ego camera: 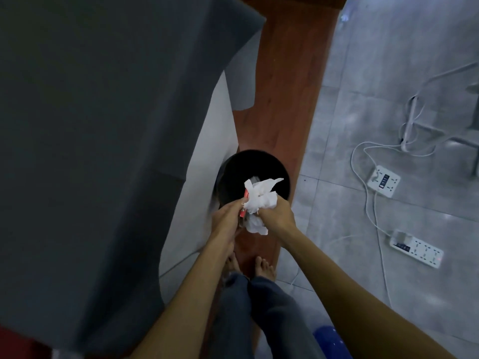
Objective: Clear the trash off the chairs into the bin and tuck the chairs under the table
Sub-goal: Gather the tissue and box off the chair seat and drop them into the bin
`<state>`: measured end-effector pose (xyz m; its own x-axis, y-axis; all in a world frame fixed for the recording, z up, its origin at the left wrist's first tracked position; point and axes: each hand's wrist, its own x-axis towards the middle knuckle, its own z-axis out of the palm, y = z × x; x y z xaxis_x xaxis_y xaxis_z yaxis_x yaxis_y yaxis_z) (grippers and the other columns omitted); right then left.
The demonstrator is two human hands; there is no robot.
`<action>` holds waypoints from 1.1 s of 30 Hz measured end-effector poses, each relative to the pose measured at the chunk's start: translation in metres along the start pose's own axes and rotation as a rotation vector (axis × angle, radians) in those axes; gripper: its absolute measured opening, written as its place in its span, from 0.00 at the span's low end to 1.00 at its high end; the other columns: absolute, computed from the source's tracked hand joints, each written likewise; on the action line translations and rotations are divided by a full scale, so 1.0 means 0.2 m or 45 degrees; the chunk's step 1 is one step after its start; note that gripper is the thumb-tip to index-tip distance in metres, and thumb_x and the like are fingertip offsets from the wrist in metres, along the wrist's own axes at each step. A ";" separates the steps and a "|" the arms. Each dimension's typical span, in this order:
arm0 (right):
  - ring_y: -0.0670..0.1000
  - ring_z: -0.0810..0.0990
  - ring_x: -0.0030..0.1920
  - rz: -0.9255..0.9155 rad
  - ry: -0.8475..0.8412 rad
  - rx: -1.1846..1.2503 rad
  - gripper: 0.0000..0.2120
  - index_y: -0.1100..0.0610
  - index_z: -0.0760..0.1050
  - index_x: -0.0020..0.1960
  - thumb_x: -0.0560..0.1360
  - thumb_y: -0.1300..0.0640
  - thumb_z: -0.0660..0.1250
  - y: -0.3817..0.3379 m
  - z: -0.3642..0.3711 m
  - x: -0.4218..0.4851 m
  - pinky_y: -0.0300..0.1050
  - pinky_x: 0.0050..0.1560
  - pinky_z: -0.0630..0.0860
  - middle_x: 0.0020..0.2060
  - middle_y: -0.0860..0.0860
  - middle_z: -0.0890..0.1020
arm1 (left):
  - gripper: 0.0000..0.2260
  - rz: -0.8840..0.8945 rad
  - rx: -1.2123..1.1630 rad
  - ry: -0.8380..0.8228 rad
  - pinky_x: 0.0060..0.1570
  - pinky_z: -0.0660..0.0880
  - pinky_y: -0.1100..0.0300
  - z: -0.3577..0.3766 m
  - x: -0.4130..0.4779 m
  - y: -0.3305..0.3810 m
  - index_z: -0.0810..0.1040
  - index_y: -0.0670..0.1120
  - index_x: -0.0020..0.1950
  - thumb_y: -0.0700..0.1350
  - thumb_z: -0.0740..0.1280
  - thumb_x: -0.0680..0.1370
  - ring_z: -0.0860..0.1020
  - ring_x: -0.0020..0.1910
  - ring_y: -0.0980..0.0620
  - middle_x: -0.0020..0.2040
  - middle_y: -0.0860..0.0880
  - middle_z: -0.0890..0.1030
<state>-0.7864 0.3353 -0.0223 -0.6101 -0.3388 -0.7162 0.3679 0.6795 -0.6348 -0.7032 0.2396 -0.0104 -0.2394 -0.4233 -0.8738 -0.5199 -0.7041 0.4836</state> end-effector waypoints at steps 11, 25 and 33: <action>0.58 0.82 0.59 -0.039 -0.097 -0.267 0.25 0.50 0.72 0.70 0.75 0.56 0.72 0.48 0.26 0.84 0.42 0.48 0.73 0.56 0.52 0.82 | 0.11 0.003 0.164 0.095 0.46 0.80 0.54 0.11 0.99 -0.37 0.84 0.49 0.51 0.54 0.65 0.80 0.83 0.47 0.49 0.50 0.46 0.86; 0.56 0.82 0.59 -0.057 -0.023 -0.276 0.24 0.58 0.73 0.72 0.77 0.58 0.70 0.23 0.06 0.33 0.50 0.55 0.81 0.63 0.56 0.81 | 0.18 0.495 0.727 0.140 0.57 0.70 0.62 0.08 0.29 -0.05 0.75 0.46 0.71 0.40 0.60 0.81 0.76 0.66 0.47 0.69 0.47 0.78; 0.55 0.81 0.62 -0.295 -0.109 -0.324 0.18 0.57 0.76 0.70 0.81 0.58 0.66 -0.30 -0.17 -0.62 0.50 0.61 0.80 0.65 0.55 0.82 | 0.16 0.674 0.986 -0.047 0.57 0.69 0.65 -0.19 -0.78 0.26 0.77 0.46 0.68 0.40 0.62 0.81 0.77 0.66 0.48 0.66 0.47 0.80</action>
<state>-0.7563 0.3591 0.1147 -0.5918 -0.5489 -0.5903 0.0337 0.7148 -0.6985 -0.6627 0.2474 0.1524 -0.6195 -0.5527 -0.5574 -0.7338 0.1556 0.6613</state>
